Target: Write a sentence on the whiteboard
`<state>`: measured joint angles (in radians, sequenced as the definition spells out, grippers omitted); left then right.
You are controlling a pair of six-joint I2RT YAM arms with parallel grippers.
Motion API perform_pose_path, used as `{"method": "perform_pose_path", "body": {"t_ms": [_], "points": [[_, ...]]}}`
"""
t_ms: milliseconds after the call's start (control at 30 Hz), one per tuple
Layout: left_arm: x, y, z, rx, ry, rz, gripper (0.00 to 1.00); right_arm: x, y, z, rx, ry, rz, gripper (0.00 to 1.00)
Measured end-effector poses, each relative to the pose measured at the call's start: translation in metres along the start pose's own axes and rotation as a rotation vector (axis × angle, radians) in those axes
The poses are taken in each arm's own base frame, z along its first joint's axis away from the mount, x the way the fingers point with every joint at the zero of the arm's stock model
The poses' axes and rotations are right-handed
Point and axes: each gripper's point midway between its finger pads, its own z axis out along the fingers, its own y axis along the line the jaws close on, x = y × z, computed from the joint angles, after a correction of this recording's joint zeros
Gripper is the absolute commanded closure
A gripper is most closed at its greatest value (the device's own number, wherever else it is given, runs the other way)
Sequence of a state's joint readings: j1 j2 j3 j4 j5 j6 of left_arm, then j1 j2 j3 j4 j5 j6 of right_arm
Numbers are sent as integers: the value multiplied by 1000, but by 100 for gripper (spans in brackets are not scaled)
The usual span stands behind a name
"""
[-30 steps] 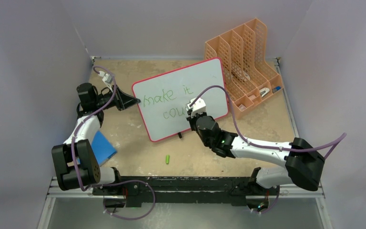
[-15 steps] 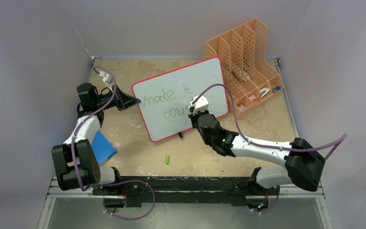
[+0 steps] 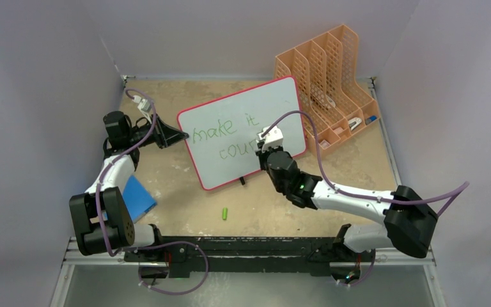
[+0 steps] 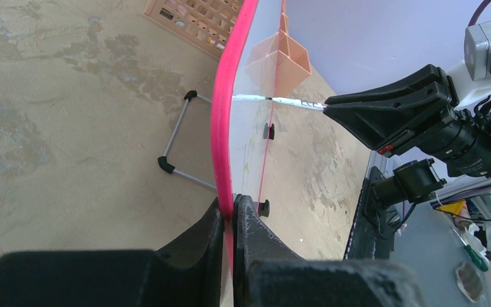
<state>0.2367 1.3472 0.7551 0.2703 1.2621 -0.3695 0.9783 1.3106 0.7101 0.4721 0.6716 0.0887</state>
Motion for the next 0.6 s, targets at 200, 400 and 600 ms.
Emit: {"method": "perform_pose_path", "body": {"t_ms": [200,400,600], "points": [[0,0,0,0,0,0,100,5,-3,-3,4,18,17,100],[0,0,0,0,0,0,100,11,-4,-5,5,35,26,100],[0,0,0,0,0,-1,100,17,-5,-7,5,49,32,100]]}}
